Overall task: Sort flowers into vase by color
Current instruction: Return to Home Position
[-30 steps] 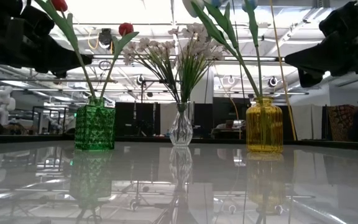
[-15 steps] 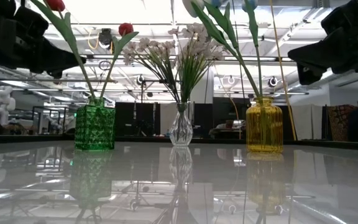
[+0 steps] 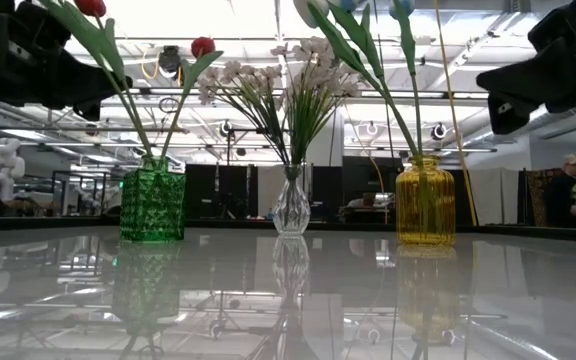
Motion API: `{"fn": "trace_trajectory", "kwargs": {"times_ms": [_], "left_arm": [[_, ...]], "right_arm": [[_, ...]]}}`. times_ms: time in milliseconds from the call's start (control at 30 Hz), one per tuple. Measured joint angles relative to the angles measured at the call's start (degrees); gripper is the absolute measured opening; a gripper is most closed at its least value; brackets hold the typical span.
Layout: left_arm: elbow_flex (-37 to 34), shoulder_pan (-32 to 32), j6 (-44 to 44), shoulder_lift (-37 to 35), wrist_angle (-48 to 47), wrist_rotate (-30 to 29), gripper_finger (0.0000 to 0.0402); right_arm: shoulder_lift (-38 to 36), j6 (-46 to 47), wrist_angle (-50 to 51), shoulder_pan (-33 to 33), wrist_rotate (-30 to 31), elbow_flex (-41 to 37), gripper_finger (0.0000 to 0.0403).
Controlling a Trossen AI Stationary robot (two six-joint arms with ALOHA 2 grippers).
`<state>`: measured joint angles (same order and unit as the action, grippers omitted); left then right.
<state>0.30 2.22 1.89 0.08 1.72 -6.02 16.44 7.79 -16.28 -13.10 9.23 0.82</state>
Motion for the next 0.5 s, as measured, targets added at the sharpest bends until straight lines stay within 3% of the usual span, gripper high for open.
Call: {"fn": "trace_trajectory", "kwargs": {"times_ms": [500], "left_arm": [[0.0,0.04,-0.52,0.0,-0.83,3.23,0.0001]], "right_arm": [[-14.59,0.51,11.6,0.26,-1.04,0.0,0.0]]}}
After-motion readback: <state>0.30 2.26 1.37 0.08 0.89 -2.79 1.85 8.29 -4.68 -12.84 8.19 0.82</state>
